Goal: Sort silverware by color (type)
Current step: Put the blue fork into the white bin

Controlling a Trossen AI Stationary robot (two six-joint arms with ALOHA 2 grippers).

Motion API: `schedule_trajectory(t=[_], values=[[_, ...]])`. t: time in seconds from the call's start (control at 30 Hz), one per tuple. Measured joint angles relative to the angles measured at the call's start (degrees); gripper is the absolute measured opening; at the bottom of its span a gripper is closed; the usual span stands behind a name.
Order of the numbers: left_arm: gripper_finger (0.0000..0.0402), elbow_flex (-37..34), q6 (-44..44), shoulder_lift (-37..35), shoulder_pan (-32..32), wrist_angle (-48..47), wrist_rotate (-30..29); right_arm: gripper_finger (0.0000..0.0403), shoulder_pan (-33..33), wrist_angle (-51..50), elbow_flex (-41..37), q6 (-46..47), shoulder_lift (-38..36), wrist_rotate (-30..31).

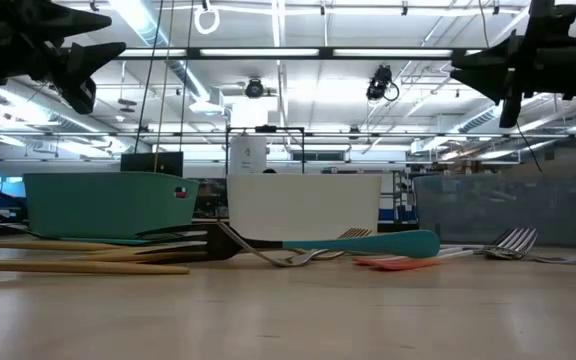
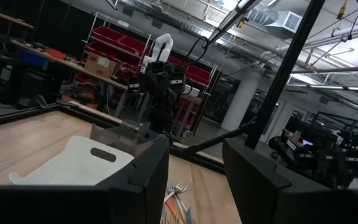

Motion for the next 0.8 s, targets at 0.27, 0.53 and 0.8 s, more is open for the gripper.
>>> schedule_trajectory(t=[0.27, 0.53, 0.8], values=[[0.016, 0.0, 0.0, 0.0, 0.0, 1.7, -0.5, 0.0094, -0.2, 2.0, 0.0, -18.3, 0.0, 4.3], [0.016, 0.0, 0.0, 0.0, 0.1, 2.5, -1.3, 0.0094, -0.2, 4.2, 0.0, -10.7, 0.0, 4.1], [0.016, 0.0, 5.7, 0.0, 0.1, 12.6, -4.6, 0.0094, -0.7, 4.5, 0.0, 4.0, 1.4, 7.9]])
